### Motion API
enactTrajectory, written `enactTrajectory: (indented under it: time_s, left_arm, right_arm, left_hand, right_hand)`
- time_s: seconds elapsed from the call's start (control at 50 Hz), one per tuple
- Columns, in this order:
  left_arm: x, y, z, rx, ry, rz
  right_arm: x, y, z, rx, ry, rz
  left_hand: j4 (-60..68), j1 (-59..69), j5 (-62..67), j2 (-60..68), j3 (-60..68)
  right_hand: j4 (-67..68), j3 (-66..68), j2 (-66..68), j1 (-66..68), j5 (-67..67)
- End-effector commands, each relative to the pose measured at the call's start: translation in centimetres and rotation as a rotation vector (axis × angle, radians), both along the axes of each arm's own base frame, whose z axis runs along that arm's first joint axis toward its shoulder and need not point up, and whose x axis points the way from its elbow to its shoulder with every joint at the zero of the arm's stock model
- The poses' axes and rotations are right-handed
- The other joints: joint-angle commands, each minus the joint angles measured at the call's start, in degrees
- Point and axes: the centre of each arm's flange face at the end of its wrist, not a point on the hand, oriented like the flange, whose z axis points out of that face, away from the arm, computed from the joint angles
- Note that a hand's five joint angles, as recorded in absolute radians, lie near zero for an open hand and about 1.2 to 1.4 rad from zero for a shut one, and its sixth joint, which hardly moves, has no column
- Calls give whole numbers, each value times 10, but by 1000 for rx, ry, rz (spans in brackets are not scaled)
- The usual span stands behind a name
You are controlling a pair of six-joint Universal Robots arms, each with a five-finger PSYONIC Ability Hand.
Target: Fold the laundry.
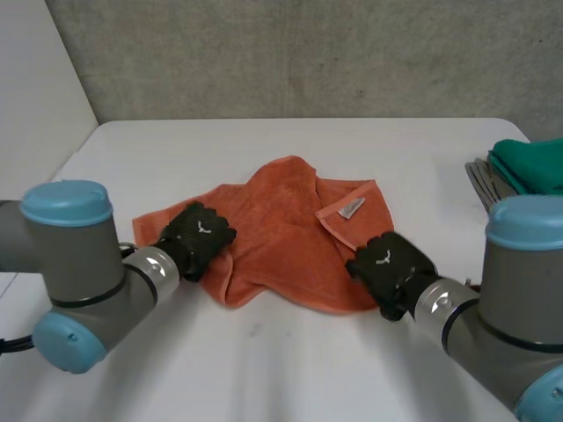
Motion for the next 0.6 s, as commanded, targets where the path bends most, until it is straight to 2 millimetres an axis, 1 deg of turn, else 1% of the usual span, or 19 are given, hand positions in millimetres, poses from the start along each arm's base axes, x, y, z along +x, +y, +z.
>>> enactTrajectory:
  time_s: [0.02, 0.06, 0.08, 0.12, 0.14, 0.2, 0.22, 0.26, 0.28, 0.3, 0.38, 0.44, 0.46, 0.54, 0.6]
  left_arm:
    - [23, 15, 27, -23, 42, 50]
    - [26, 20, 30, -23, 48, 55]
    - [28, 25, 31, -22, 52, 58]
    - [31, 30, 32, -19, 51, 60]
    - [32, 31, 32, -18, 50, 61]
    - [36, 38, 30, -5, 47, 67]
    - [36, 40, 30, -4, 47, 65]
    - [37, 42, 29, 0, 45, 67]
    - [38, 43, 28, 3, 46, 68]
    - [38, 43, 27, 4, 43, 70]
    - [40, 42, 26, 11, 49, 81]
    - [40, 41, 27, 20, 66, 88]
    - [41, 41, 27, 22, 71, 91]
    - [40, 40, 28, 32, 92, 100]
    - [40, 39, 29, 30, 95, 101]
  right_arm:
    - [13, -16, 53, -196, -57, 72]
    - [20, -19, 60, -239, -56, 128]
    - [26, -24, 65, -279, -51, 178]
    - [33, -29, 62, -292, -37, 231]
    - [41, -38, 55, -307, -17, 271]
    - [54, -49, 49, -341, 12, 333]
    - [59, -57, 44, -354, 36, 360]
    - [64, -65, 37, -353, 65, 386]
    - [66, -68, 31, -346, 81, 401]
    - [70, -76, 19, -334, 117, 423]
    - [77, -84, -5, -287, 201, 493]
    - [78, -86, -18, -269, 247, 532]
    - [78, -88, -26, -262, 275, 546]
    - [81, -96, -40, -276, 305, 550]
    - [82, -99, -44, -279, 310, 541]
  left_hand:
    - [103, 165, 131, 106, 110]
    - [100, 162, 128, 102, 106]
    - [96, 159, 124, 99, 103]
    - [93, 155, 121, 96, 99]
    - [89, 152, 118, 92, 96]
    - [84, 147, 113, 87, 91]
    - [83, 145, 111, 86, 89]
    - [76, 138, 104, 79, 83]
    - [76, 138, 104, 79, 83]
    - [76, 138, 104, 79, 83]
    - [74, 137, 103, 77, 81]
    - [71, 133, 99, 74, 78]
    - [68, 130, 96, 70, 74]
    - [61, 123, 89, 64, 67]
    - [61, 123, 89, 64, 67]
  right_hand:
    - [-215, -214, -209, -148, -221]
    - [-232, -231, -226, -165, -238]
    - [-236, -235, -229, -169, -242]
    - [-239, -238, -233, -172, -245]
    - [-239, -238, -233, -172, -245]
    - [-239, -238, -233, -172, -245]
    - [-248, -246, -241, -180, -253]
    - [-264, -263, -258, -197, -270]
    - [-264, -263, -258, -197, -270]
    - [-264, -263, -258, -197, -270]
    - [-264, -263, -258, -197, -270]
    - [-264, -263, -258, -197, -270]
    - [-263, -262, -256, -196, -269]
    - [-251, -250, -244, -184, -257]
    - [-239, -238, -233, -172, -245]
